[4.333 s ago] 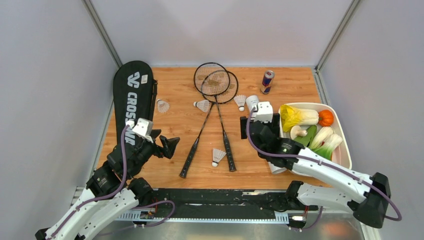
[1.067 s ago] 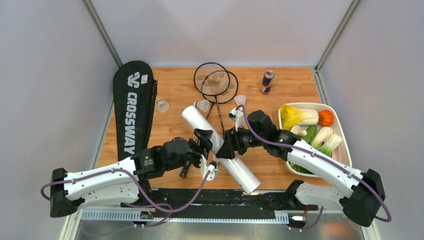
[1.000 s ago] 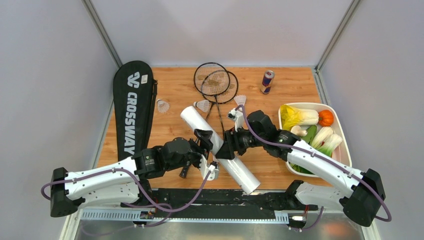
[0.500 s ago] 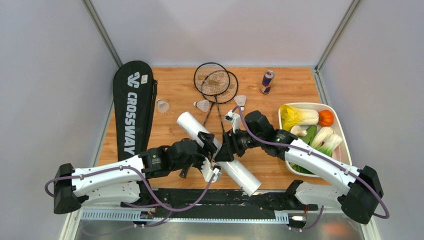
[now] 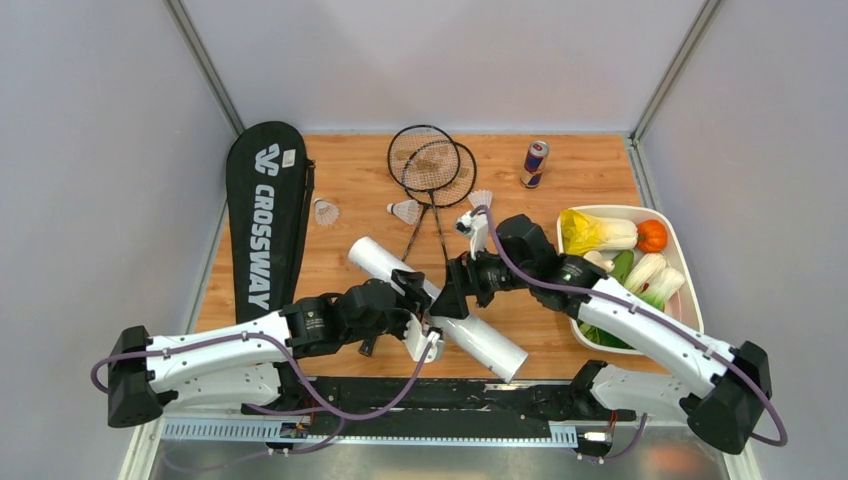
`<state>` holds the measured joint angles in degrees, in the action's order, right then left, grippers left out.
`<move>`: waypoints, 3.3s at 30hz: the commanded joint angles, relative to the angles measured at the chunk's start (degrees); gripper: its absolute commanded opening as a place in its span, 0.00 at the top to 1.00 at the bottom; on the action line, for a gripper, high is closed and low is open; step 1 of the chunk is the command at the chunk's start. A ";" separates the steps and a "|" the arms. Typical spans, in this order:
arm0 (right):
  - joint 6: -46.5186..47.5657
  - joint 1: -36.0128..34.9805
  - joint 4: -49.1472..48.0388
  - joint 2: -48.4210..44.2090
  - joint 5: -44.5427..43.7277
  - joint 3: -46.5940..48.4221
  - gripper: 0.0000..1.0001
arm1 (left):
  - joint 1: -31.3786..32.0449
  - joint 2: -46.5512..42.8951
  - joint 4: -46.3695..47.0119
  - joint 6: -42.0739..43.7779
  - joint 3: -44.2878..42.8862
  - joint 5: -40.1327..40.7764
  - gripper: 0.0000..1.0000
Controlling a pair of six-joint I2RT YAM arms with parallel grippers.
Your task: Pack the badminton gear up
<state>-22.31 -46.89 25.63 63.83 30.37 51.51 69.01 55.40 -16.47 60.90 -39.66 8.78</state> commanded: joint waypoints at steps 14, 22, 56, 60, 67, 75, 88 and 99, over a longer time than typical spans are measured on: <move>-3.65 4.35 -6.22 -23.05 -23.93 15.45 0.04 | -0.02 -14.84 8.85 -35.84 0.92 10.35 0.46; -4.70 4.36 -6.61 -27.65 -26.40 12.89 0.25 | -0.79 -19.30 2.91 -48.49 -1.25 18.47 0.46; -16.25 4.36 -7.60 -18.56 -24.02 13.19 0.45 | -0.97 -21.26 -1.37 -47.79 2.95 21.71 0.47; -15.49 4.35 -7.69 -17.17 -22.15 12.49 0.48 | -0.98 -22.51 -1.09 -47.57 3.29 20.98 0.47; -14.92 4.38 -8.77 -13.86 -15.74 12.71 0.64 | -0.90 -23.09 -0.89 -47.38 3.86 20.69 0.47; -13.16 4.36 -9.49 -14.26 -17.22 12.34 1.00 | -0.90 -22.59 -1.43 -47.35 3.79 22.21 0.48; -6.58 5.04 -5.82 -15.54 -27.20 20.42 1.00 | -0.91 -23.23 -2.41 -47.14 4.41 26.28 0.49; -6.01 5.17 -4.93 -17.13 -30.16 24.56 1.00 | -0.96 -22.73 -2.60 -46.73 4.81 26.60 0.50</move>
<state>-29.52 -42.15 24.53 49.34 3.92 71.61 68.47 32.95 -18.17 14.22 -34.74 31.88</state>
